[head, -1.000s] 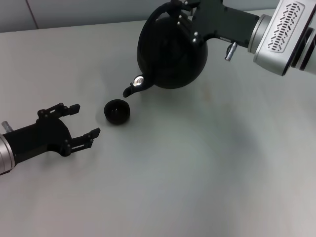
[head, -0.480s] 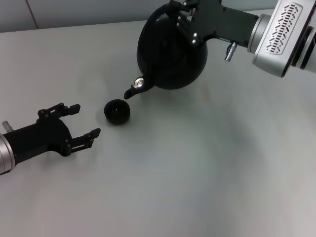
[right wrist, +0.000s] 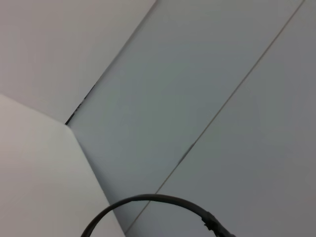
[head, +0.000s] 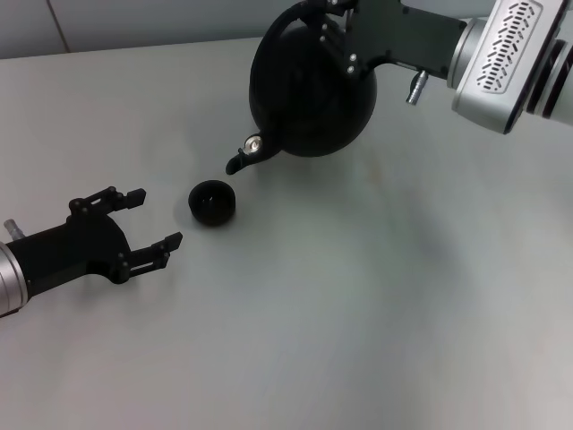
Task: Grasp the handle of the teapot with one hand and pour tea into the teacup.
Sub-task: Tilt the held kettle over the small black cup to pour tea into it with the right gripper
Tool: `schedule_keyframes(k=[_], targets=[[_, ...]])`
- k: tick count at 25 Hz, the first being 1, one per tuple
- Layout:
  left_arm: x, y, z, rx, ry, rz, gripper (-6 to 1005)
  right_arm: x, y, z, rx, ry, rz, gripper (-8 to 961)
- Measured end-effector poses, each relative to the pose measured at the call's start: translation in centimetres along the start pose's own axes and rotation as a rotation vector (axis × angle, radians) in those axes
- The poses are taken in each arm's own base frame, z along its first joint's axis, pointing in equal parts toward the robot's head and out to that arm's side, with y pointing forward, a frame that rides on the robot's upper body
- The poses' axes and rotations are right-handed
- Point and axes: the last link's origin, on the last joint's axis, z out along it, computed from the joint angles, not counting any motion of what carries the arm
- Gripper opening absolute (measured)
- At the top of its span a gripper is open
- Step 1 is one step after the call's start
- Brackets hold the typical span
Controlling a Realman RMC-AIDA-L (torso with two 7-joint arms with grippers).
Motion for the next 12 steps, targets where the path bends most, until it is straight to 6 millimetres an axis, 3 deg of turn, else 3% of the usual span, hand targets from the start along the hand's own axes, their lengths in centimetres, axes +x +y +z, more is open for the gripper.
schedule_keyframes(k=[12], targets=[[-0.10,0.12,0.10,-0.003,-0.001,-0.006,799,-0.33,0.09,0.71,-0.023,0.015,-0.038,87]])
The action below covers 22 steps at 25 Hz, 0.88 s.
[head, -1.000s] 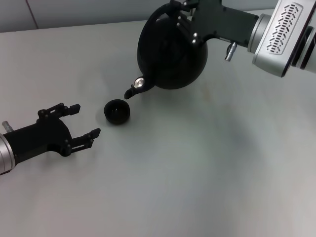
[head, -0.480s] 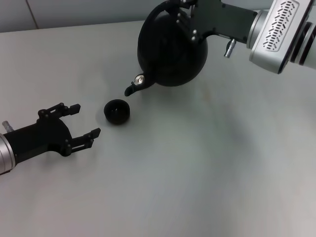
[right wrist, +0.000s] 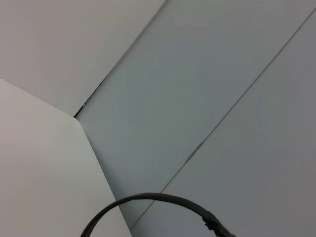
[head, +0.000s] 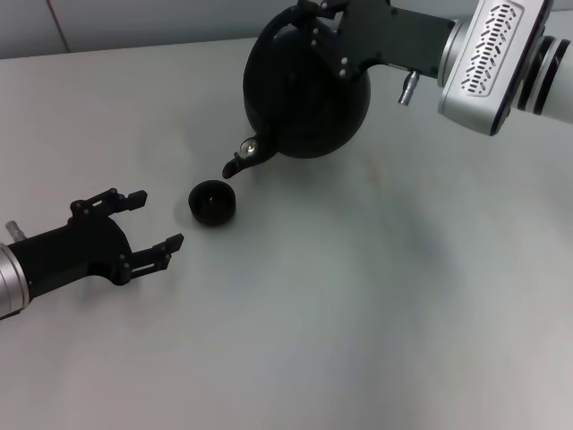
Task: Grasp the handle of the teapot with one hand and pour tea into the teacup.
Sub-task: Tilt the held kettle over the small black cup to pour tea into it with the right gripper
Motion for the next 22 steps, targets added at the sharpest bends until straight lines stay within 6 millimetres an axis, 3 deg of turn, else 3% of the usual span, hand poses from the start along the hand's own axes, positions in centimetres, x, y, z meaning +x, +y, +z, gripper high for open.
schedule_keyframes(k=[22], targets=[[0.01,0.21,0.21,-0.003,0.003,-0.001,799,-0.12,-0.24,0.66,-0.010,0.021,-0.027,82]])
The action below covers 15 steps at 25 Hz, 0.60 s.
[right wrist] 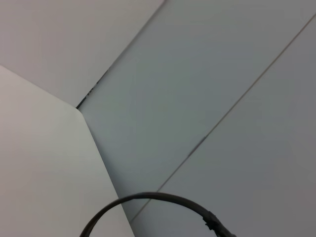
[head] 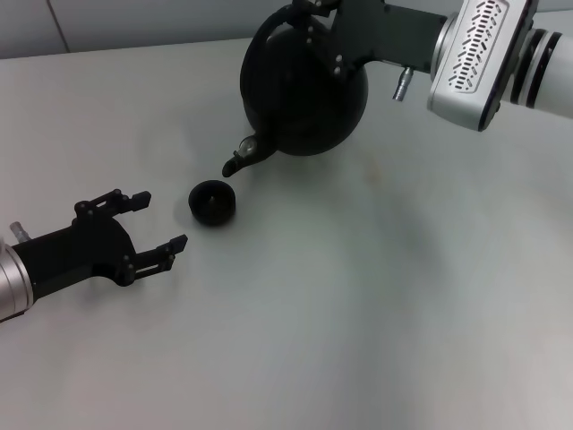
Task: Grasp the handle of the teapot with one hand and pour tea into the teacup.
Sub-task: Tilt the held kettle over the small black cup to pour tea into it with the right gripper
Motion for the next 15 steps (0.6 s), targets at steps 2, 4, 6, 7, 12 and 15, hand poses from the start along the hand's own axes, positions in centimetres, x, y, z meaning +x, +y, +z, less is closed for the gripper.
schedule_keyframes(k=[2,4,6,7,12,15], targets=[[0.0,0.0,0.0,0.000,0.000,0.000,799,-0.2,0.1,0.2,-0.001,-0.005,-0.002,82],[0.0,0.0,0.0,0.000,-0.001,0.000,799,-0.4,0.1,0.6,-0.002,-0.006,-0.007,83],[0.0,0.0,0.0,0.000,-0.001,0.000,799,-0.6,0.3,1.0,-0.007,0.001,-0.019,83],[0.0,0.0,0.0,0.000,-0.002,0.001,799,-0.7,0.4,1.1,-0.010,0.005,-0.025,83],[0.0,0.0,-0.1,0.000,-0.003,0.000,799,-0.7,0.6,1.3,-0.017,0.013,-0.032,83],[0.0,0.0,-0.1,0.000,-0.003,0.001,799,-0.7,0.5,1.3,-0.015,0.011,-0.033,83]])
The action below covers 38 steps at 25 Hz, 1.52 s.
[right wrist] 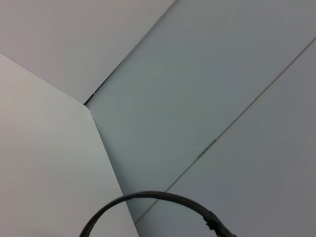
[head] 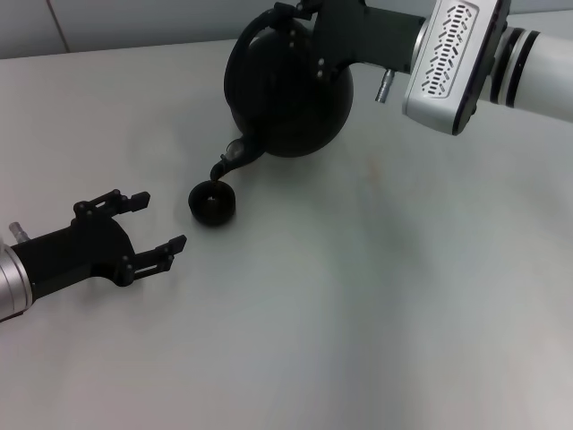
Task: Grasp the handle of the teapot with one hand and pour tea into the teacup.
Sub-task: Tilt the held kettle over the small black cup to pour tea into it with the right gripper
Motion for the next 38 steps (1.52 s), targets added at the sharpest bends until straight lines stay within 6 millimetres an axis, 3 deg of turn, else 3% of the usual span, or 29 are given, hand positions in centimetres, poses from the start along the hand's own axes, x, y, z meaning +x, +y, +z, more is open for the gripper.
schedule_keyframes(k=[28,38], targets=[[-0.01,0.00,-0.01,0.000,0.000,0.001,799,-0.18,0.43,-0.17,-0.020,-0.001,-0.024,81],[-0.02,0.01,-0.01,0.000,0.000,0.002,799,-0.05,-0.27,-0.35,0.018,-0.003,0.166,83]])
